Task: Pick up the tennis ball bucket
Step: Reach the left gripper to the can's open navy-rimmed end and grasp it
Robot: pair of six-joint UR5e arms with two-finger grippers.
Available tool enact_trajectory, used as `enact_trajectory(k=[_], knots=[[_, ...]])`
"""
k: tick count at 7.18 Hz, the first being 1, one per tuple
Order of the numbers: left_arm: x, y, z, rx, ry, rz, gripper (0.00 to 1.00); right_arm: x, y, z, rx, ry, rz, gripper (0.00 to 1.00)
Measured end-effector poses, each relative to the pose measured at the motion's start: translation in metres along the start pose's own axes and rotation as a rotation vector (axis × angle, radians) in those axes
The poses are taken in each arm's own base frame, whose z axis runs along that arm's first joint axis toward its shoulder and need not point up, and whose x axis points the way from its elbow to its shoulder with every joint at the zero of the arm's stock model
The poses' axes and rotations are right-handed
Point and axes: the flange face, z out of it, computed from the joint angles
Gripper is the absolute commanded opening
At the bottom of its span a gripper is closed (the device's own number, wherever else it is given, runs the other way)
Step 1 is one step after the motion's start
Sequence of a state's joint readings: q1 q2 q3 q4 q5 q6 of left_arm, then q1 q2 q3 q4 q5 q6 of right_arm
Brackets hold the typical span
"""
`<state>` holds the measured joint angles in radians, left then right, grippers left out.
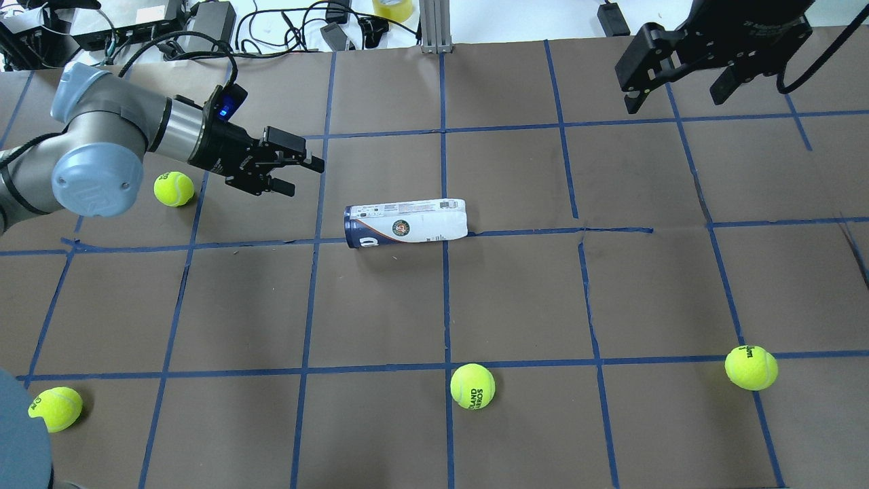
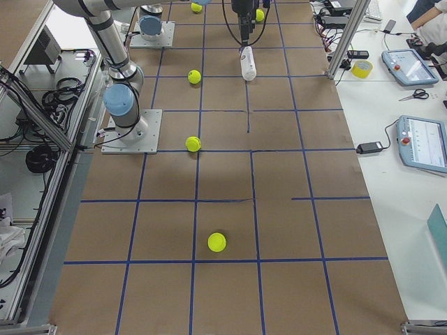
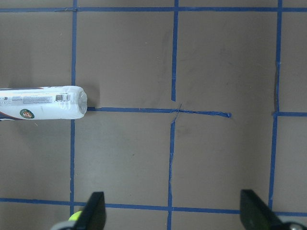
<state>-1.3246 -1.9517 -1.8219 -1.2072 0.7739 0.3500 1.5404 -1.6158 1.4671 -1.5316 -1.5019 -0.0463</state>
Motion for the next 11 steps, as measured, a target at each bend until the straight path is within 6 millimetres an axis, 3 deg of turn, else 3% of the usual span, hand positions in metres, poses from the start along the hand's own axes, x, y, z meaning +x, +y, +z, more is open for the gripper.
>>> enact_trajectory(k=[3, 5, 7, 8, 9, 10, 11], knots=[[-0.007, 0.004, 0.038, -0.032, 0.040, 0.011, 1.00, -0.003, 0.001, 0.003, -0.001, 0.012, 0.026, 1.00], [-0.014, 0.012, 0.054, -0.050, 0.045, 0.007, 1.00, -0.001, 0.003, 0.019, -0.030, 0.015, 0.019, 1.00], [-0.008, 0.018, 0.072, -0.077, 0.046, 0.021, 1.00, 0.000, 0.004, 0.029, -0.046, 0.017, 0.021, 1.00], [-0.007, 0.019, 0.077, -0.086, 0.047, 0.023, 0.72, 0.001, 0.003, 0.030, -0.038, 0.021, 0.021, 1.00], [-0.007, 0.020, 0.080, -0.090, 0.047, 0.022, 0.17, 0.001, 0.002, 0.029, -0.025, 0.028, 0.020, 1.00], [-0.007, 0.019, 0.080, -0.092, 0.045, 0.018, 0.00, 0.002, 0.001, 0.028, -0.014, 0.041, 0.018, 1.00], [-0.006, 0.017, 0.079, -0.090, 0.042, 0.003, 0.00, 0.003, 0.001, 0.028, -0.011, 0.052, 0.019, 1.00]])
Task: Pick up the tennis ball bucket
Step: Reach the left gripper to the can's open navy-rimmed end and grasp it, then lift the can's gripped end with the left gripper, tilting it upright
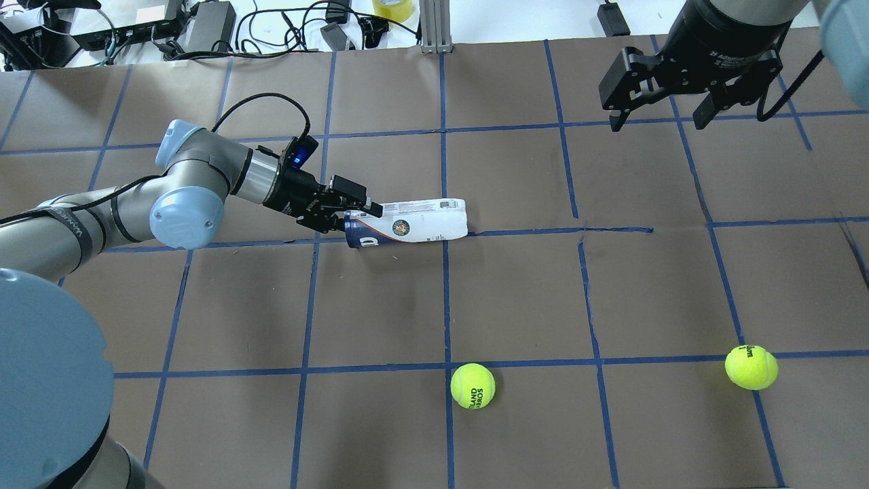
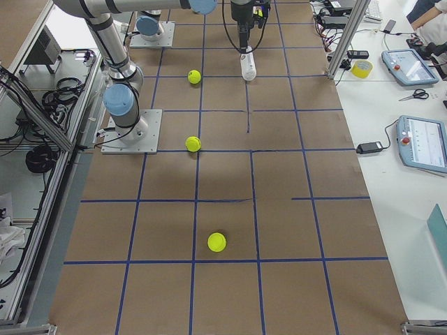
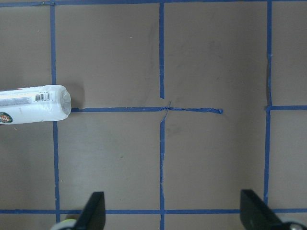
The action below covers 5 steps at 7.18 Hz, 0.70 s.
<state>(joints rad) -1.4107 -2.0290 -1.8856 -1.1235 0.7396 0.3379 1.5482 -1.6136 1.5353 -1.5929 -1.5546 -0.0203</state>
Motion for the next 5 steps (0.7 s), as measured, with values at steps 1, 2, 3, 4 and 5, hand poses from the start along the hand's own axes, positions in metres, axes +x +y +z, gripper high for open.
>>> enact_trajectory(k=[1, 2, 3, 4, 5], knots=[[0.004, -0.004, -0.005, 0.009, -0.005, -0.038, 0.00, 0.001, 0.000, 0.001, 0.001, 0.005, 0.002, 1.00], [0.009, -0.011, -0.012, 0.022, -0.009, -0.088, 0.00, 0.001, -0.001, 0.000, 0.010, 0.006, 0.006, 1.00], [0.013, -0.015, -0.017, 0.031, -0.010, -0.128, 0.00, 0.001, -0.003, -0.001, 0.027, 0.007, 0.008, 1.00], [0.019, -0.020, -0.023, 0.044, -0.016, -0.170, 0.00, 0.001, -0.005, -0.001, 0.040, 0.007, 0.010, 1.00], [0.030, -0.029, -0.036, 0.071, -0.018, -0.216, 0.00, 0.001, -0.005, -0.002, 0.045, 0.005, 0.011, 1.00]])
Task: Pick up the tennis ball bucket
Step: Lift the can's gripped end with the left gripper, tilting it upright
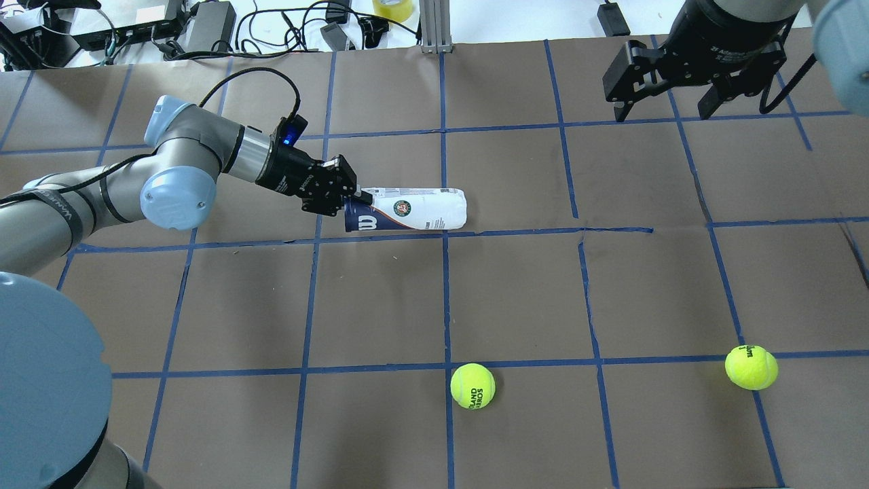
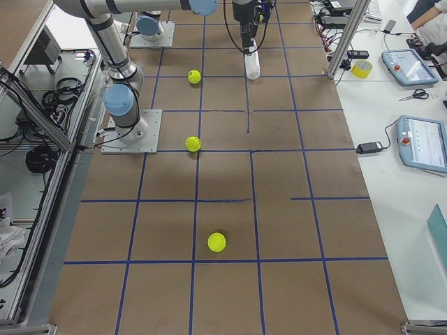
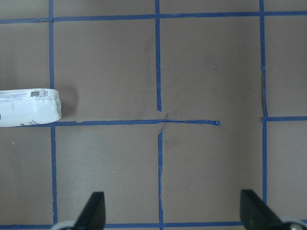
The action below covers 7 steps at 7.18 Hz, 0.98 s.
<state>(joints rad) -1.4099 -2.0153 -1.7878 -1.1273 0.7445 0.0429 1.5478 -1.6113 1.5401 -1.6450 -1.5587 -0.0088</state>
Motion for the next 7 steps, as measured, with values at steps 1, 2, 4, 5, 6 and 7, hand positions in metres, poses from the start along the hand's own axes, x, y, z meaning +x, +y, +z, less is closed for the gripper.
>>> enact_trajectory(k=[1, 2, 4, 5, 6, 7], knots=[[0.022, -0.011, -0.020, 0.043, 0.002, -0.038, 0.00, 0.000, 0.000, 0.000, 0.001, -0.003, 0.000, 1.00], [0.047, -0.022, -0.043, 0.090, 0.000, -0.059, 0.00, -0.001, 0.000, -0.001, 0.002, -0.005, 0.001, 1.00], [0.092, -0.037, -0.080, 0.171, -0.043, -0.054, 0.00, 0.000, 0.000, 0.000, 0.001, -0.001, 0.001, 1.00], [0.114, -0.039, -0.084, 0.204, -0.129, -0.016, 0.00, 0.000, 0.000, 0.000, 0.001, -0.002, 0.001, 1.00], [0.138, -0.038, -0.079, 0.230, -0.245, 0.036, 0.00, -0.001, 0.000, 0.001, -0.001, -0.005, 0.001, 1.00], [0.157, -0.035, -0.071, 0.238, -0.367, 0.093, 0.00, -0.001, 0.000, 0.001, -0.002, -0.009, 0.001, 1.00]])
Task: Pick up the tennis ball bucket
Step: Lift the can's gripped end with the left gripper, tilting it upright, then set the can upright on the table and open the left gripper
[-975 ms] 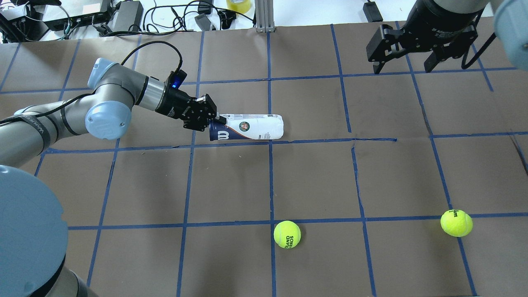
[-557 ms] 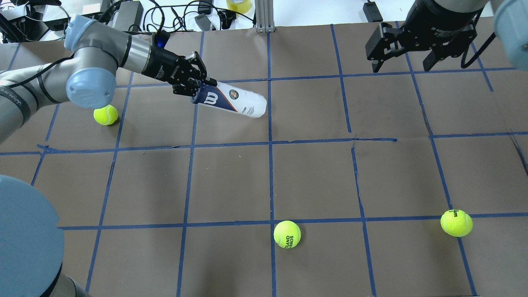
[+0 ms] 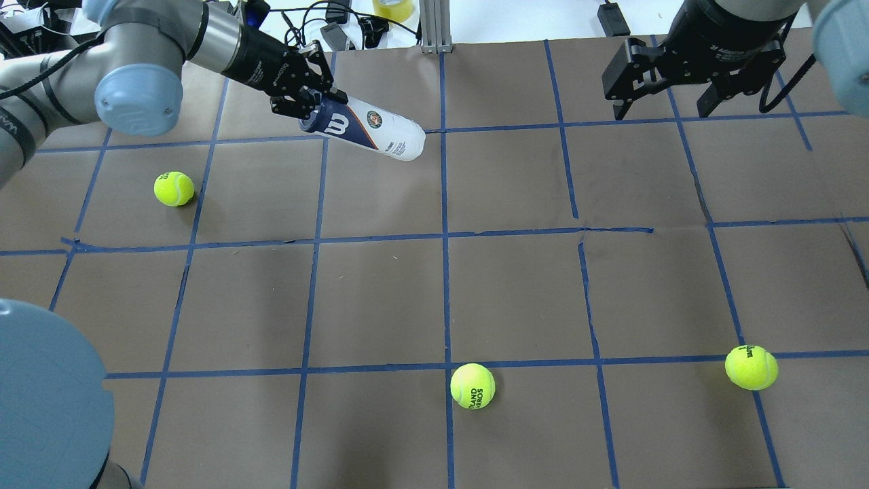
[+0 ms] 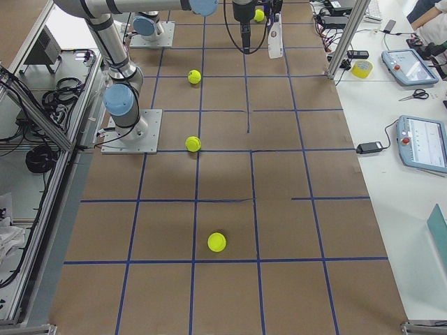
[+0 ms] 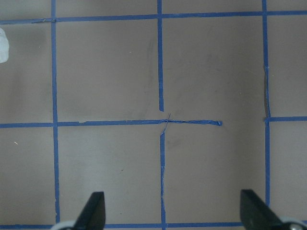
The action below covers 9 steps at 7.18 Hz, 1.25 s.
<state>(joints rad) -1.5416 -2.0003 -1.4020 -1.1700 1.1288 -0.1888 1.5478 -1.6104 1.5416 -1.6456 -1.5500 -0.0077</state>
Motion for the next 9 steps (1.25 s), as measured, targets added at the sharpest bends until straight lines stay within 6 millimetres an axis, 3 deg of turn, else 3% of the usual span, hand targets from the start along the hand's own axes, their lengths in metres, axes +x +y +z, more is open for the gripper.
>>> enact_trajectory(k=[3, 6, 7, 8, 9], knots=[[0.034, 0.018, 0.014, -0.090, -0.303, 0.210, 0.00, 0.000, 0.001, 0.000, -0.003, -0.002, -0.002, 1.00], [0.045, 0.025, 0.042, -0.163, -0.424, 0.306, 0.02, 0.000, 0.001, 0.001, -0.006, -0.002, -0.003, 1.00], [0.047, 0.027, 0.048, -0.173, -0.430, 0.316, 0.47, -0.001, 0.002, 0.001, -0.007, -0.002, -0.004, 1.00], [0.052, 0.030, 0.051, -0.178, -0.432, 0.326, 0.57, -0.001, 0.002, 0.001, -0.008, -0.002, -0.004, 1.00], [0.057, 0.034, 0.053, -0.181, -0.431, 0.330, 0.88, 0.000, 0.002, 0.002, -0.011, -0.002, -0.004, 1.00]])
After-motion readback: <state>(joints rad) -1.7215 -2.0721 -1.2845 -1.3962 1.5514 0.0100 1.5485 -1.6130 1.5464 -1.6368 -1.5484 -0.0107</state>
